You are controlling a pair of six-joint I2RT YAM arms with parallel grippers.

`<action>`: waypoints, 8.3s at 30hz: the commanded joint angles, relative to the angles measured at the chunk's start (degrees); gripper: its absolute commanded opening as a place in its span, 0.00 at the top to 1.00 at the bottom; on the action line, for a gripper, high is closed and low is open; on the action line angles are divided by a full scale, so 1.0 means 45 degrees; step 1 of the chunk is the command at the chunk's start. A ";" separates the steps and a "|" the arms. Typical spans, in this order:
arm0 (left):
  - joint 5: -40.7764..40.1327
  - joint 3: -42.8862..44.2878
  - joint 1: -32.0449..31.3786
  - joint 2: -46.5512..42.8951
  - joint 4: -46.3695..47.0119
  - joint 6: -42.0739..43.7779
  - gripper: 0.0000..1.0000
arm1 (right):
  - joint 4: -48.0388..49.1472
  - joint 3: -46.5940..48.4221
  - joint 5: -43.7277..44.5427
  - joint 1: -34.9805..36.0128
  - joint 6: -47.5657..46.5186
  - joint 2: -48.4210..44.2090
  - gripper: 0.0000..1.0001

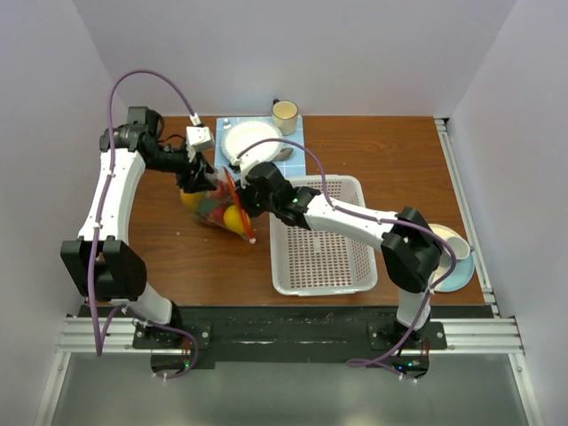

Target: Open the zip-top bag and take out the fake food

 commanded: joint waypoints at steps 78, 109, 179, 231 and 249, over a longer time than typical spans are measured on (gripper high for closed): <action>-0.4762 -0.5586 -0.1162 -0.4134 0.8357 -0.8928 0.93 | 0.2781 0.0417 -0.1808 0.1247 0.1877 -0.0961 0.29; -0.4215 -0.4766 -0.1162 -0.4036 0.6795 -0.7834 0.95 | 0.3070 0.1494 0.1357 0.1091 0.0860 0.1679 0.91; -0.6166 -0.4825 -0.1748 -0.3996 0.6776 -0.7424 0.89 | -0.2024 0.3016 0.3600 -0.0803 0.2052 -0.7014 1.00; -0.5563 -0.4453 -0.1729 -0.4310 0.5232 -0.7443 0.37 | 0.1000 -0.1383 0.3527 0.3335 -0.0037 -0.4322 0.96; -0.4432 -0.3435 0.4443 -0.1325 0.6289 -0.6487 0.14 | 0.1510 0.0045 0.2472 0.3454 -0.0566 -0.0710 0.50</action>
